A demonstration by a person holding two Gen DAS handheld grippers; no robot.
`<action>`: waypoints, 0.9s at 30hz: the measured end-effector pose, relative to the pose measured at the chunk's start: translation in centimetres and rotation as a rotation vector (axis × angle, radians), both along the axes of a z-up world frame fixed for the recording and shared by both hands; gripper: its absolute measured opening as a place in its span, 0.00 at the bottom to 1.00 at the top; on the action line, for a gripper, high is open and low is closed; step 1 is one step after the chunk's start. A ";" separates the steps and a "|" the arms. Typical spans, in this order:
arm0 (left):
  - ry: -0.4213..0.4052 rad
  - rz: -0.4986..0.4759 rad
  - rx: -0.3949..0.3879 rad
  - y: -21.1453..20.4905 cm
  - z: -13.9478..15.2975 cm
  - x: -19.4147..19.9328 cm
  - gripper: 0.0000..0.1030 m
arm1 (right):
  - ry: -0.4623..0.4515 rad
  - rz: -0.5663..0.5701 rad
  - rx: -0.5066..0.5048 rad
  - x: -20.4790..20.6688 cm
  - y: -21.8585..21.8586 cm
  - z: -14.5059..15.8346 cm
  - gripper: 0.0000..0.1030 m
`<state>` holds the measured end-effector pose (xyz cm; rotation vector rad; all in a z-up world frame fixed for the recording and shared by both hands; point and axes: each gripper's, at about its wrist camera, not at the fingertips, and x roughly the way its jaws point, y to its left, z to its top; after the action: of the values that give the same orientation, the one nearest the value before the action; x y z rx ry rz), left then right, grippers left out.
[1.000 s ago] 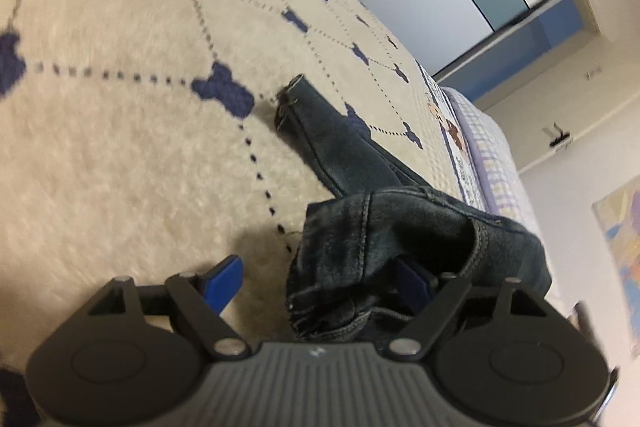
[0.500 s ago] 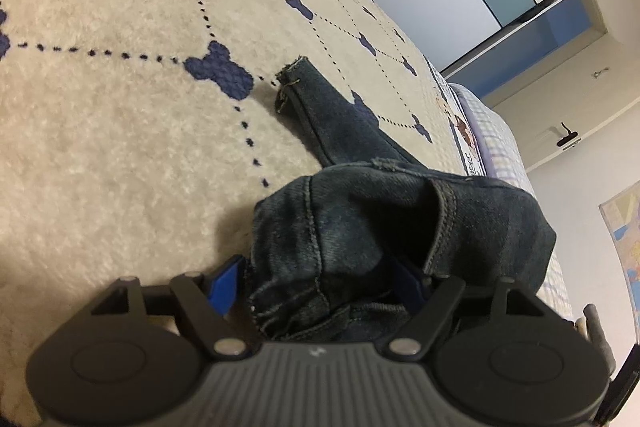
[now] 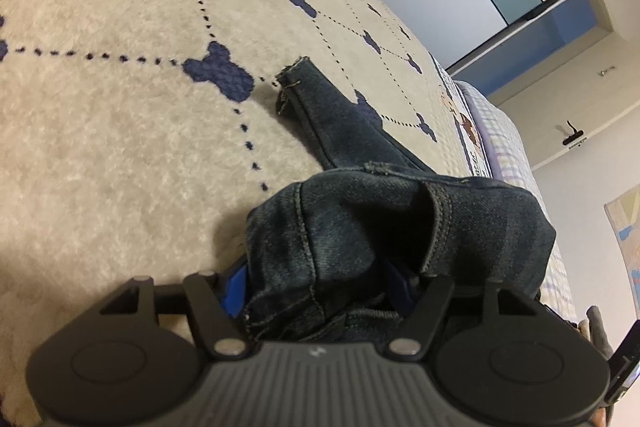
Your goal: Fold clothes
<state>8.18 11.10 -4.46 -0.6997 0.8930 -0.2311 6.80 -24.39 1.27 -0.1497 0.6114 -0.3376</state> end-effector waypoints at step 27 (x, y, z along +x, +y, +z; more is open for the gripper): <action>-0.001 0.001 0.020 -0.3 0.3 -0.4 0.65 | -0.149 0.250 -0.184 -0.3 3.5 0.6 0.57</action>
<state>7.78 10.80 -4.17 -0.6812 0.8929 -0.2217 6.55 -20.94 1.86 -0.3709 0.4075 -0.1604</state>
